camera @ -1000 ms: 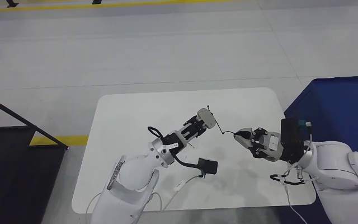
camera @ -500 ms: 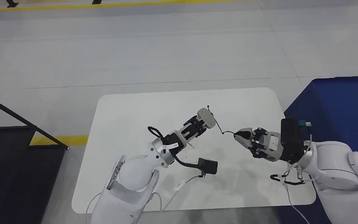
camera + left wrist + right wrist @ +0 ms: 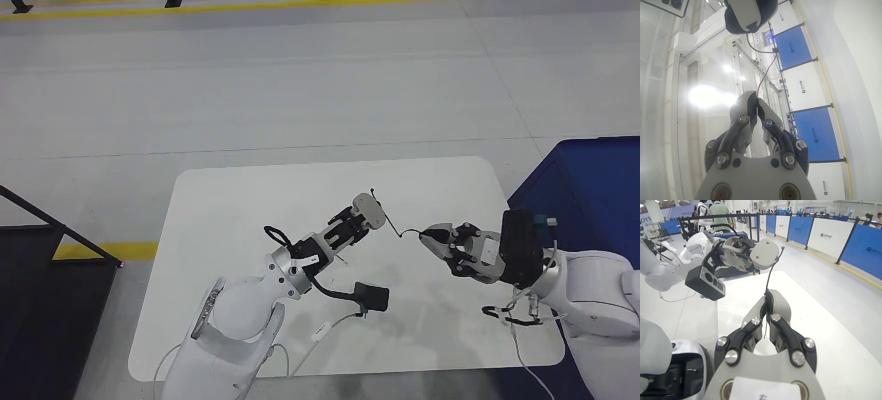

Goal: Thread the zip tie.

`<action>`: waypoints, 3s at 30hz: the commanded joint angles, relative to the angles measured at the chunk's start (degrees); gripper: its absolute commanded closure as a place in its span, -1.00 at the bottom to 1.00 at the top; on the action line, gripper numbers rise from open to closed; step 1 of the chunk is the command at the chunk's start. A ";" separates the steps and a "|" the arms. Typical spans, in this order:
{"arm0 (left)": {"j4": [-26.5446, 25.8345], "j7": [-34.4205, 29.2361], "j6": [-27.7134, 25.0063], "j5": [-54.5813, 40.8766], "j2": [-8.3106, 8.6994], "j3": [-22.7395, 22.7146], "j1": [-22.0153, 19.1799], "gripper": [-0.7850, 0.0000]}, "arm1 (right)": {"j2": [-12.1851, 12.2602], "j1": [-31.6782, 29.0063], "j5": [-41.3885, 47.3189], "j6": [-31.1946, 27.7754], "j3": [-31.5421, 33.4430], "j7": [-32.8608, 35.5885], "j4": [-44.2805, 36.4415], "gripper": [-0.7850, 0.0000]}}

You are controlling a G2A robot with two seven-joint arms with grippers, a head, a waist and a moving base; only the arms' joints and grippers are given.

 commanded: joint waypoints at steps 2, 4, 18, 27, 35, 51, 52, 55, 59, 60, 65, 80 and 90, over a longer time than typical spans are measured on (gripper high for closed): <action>0.00 0.00 0.00 0.00 0.00 0.00 0.00 1.00 | -0.43 -0.14 -5.31 -0.95 -0.45 -5.33 0.44 1.00; 0.00 0.00 0.00 0.00 0.00 0.00 0.00 1.00 | -0.63 -0.15 -7.43 -1.53 -1.10 -7.58 0.78 1.00; -0.79 -0.12 -2.96 -2.57 -0.04 -0.96 0.86 1.00 | -1.72 2.98 -25.55 -4.24 -3.42 -21.54 1.65 1.00; -3.15 4.42 -12.87 -3.95 -2.74 -3.93 2.43 1.00 | -1.84 5.13 -36.32 -5.20 -4.89 -26.82 2.27 1.00; -3.22 8.82 -19.42 -3.95 -7.53 -7.37 3.03 1.00 | -1.77 6.75 -44.72 -5.15 -6.34 -33.00 2.73 1.00; -0.32 21.56 -25.94 -3.95 -16.34 -11.20 4.00 1.00 | -1.51 6.76 -48.44 -4.60 -7.05 -37.26 3.79 1.00; -0.40 21.60 -25.56 -3.95 -16.63 -11.47 4.00 1.00 | -1.48 6.74 -48.40 -4.66 -6.96 -37.28 3.80 1.00; -1.61 19.40 -22.20 -3.95 -17.38 -13.35 3.80 1.00 | -1.49 6.38 -46.49 -3.76 -6.56 -37.16 4.57 1.00; -2.94 15.96 -17.29 -3.95 -18.21 -16.32 3.59 1.00 | -1.72 4.89 -34.71 -2.54 -7.10 -34.32 6.45 1.00; -3.29 15.19 -15.50 -3.95 -18.35 -16.96 3.60 1.00 | -1.64 4.60 -31.48 -3.21 -7.21 -32.10 6.20 1.00; -4.14 12.90 -2.22 0.54 -17.74 -17.70 4.03 1.00 | -0.81 3.62 -20.59 -5.20 -6.54 -22.43 4.23 1.00; -3.13 11.21 21.84 14.84 -16.04 -13.70 7.51 1.00 | 0.29 2.59 -7.05 -5.20 -6.72 -14.79 3.96 1.00; -4.52 -3.84 35.77 33.31 -14.88 -10.62 11.10 1.00 | 1.26 1.65 -0.02 -5.20 -10.32 -12.07 3.57 1.00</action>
